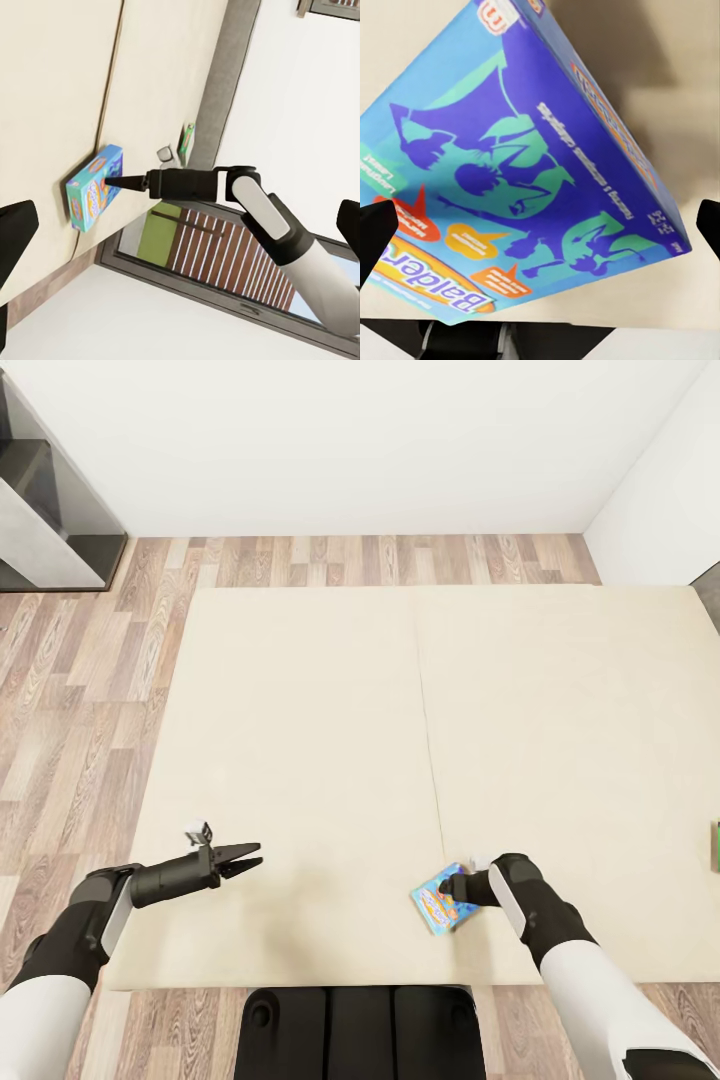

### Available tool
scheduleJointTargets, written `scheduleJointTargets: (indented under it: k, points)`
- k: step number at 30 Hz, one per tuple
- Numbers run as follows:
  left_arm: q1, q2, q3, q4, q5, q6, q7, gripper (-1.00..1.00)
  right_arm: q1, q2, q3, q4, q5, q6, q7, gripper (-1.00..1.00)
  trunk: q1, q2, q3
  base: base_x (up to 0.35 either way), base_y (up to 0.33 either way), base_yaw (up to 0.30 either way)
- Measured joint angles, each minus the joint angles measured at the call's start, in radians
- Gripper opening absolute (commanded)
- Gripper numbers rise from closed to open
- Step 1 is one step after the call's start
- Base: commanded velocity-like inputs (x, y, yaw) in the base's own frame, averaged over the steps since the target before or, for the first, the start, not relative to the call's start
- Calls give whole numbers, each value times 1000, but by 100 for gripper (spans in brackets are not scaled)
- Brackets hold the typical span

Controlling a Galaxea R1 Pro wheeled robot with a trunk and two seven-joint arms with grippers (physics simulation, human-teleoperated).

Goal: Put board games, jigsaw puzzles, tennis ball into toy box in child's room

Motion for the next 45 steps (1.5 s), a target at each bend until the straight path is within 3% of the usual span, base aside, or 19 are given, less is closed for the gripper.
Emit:
scheduleJointTargets:
  k: [22, 28, 38, 45]
  points:
    - [0, -3, 0, 0, 0, -1, 0, 100, 0, 16, 0, 0, -3, 1, 28, 100, 0, 0, 0, 0, 0, 0]
    - [0, -3, 0, 0, 0, -1, 0, 100, 0, 33, 4, -1, -1, 1, 50, 100, 0, 0, 0, 0, 0, 0]
    - [0, -3, 0, 0, 0, -1, 0, 100, 0, 38, 16, -1, -2, -1, 55, 100, 0, 0, 0, 0, 0, 0]
    - [0, -3, 0, 0, 0, -1, 0, 100, 0, 63, 17, -1, -1, -2, 60, 100, 0, 0, 0, 0, 0, 0]
